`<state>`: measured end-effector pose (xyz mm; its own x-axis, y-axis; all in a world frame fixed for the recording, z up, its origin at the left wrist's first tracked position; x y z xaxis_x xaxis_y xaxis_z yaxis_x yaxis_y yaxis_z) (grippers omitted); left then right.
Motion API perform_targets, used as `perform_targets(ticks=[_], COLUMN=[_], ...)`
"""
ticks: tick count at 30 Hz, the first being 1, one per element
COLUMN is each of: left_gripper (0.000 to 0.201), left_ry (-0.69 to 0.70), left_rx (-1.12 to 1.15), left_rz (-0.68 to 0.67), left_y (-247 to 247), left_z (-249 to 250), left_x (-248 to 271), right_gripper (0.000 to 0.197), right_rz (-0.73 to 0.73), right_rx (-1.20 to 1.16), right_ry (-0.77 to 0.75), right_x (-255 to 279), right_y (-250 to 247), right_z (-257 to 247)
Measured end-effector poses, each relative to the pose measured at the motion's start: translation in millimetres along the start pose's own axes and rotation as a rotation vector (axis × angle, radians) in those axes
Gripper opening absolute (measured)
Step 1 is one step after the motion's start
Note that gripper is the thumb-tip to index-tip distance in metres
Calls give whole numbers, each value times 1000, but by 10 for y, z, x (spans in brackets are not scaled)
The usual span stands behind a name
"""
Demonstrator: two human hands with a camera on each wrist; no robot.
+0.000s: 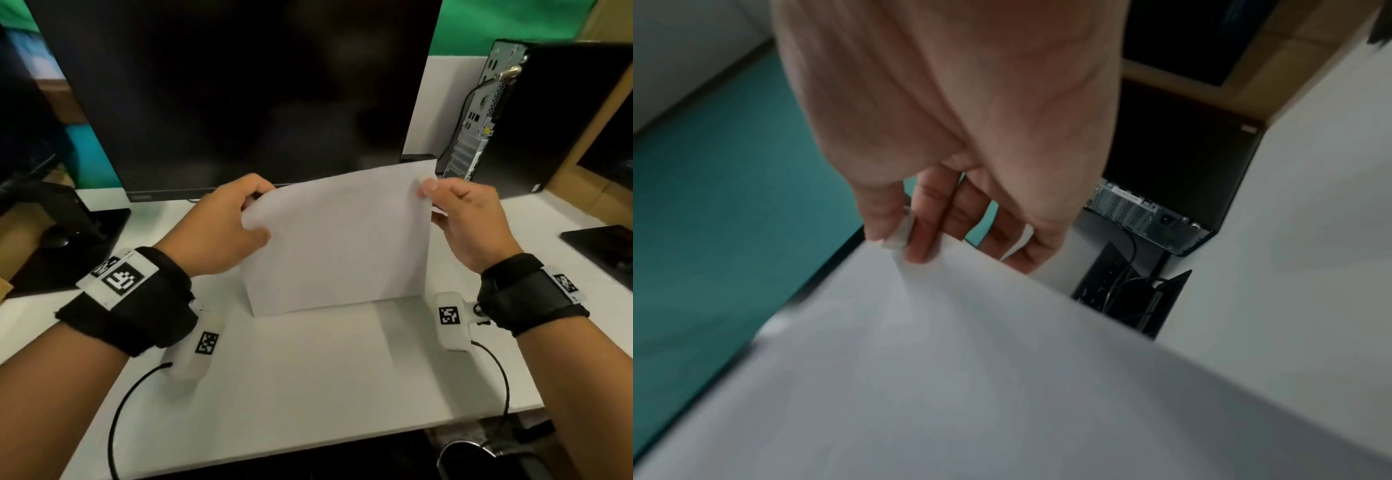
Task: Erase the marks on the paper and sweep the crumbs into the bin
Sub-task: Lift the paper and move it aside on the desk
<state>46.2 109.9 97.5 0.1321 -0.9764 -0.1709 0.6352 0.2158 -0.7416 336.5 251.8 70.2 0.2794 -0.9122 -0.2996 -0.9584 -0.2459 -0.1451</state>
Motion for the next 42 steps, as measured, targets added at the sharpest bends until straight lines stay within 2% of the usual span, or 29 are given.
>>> perform_targets(ticks=[4, 11, 14, 18, 19, 20, 21, 24, 25, 27, 31, 34, 38, 39, 40, 41, 42], left_gripper=[37, 20, 18, 12, 11, 11, 13, 17, 15, 10, 23, 24, 31, 25, 11, 14, 33], left_ry=[4, -41, -59, -193, -255, -327, -404, -611, -667, -753, -995, -1093, -1098, -1082, -1066, -1066, -1080], left_rx=[49, 74, 92, 150, 188, 235, 277, 398, 432, 458, 575, 670, 591, 559, 521, 457, 381], left_rz=[72, 189, 252, 364, 401, 436, 473, 614, 651, 696, 789, 880, 932, 943, 944, 932, 881], left_y=[-128, -272, -435, -749, -818, -865, -898, -952, -961, -980, -964, -989, -1054, -1065, -1073, -1091, -1103], left_z=[22, -47, -136, -534, -693, -858, -1013, -1422, -1538, -1724, -2145, -2327, -2304, -2316, -2289, -2287, -2273], left_x=[-46, -43, 37, 273, 369, 483, 609, 1004, 1132, 1372, 1816, 2074, 2294, 2335, 2361, 2396, 2412], right_gripper=[17, 20, 24, 23, 26, 31, 35, 38, 37, 36, 39, 32, 20, 21, 23, 24, 24], right_rz=[-14, -35, -69, 163, 172, 104, -28, -520, -639, -787, -922, -1020, -1093, -1102, -1112, -1118, -1117], right_rx=[102, 135, 256, 398, 438, 465, 473, 527, 567, 622, 613, 655, 624, 605, 591, 581, 574], right_ry=[-124, -176, -197, -320, -362, -378, -349, -98, -53, -26, 4, -27, 43, 79, 112, 137, 156], right_x=[-7, -67, -109, -77, -36, -8, 21, 170, 238, 364, 588, 756, 916, 943, 964, 971, 967], right_y=[-59, -53, 142, 432, 585, 811, 1093, 2015, 2295, 2815, 3694, 4191, 4605, 4670, 4718, 4756, 4770], right_z=[-245, -387, -378, -604, -680, -706, -687, -361, -245, -74, 40, 6, 79, 125, 173, 221, 251])
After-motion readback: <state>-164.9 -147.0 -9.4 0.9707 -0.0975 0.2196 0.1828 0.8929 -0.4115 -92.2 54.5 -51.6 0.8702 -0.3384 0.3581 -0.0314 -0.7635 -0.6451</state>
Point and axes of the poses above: each hand's wrist, its own x-axis away from the middle knuckle, its own y-axis out of the palm, z = x × y, the point moved 8 cm from there along -x, towards the middle knuckle, and after that the axes turned 1 degree about x, right-handed, at the moved point
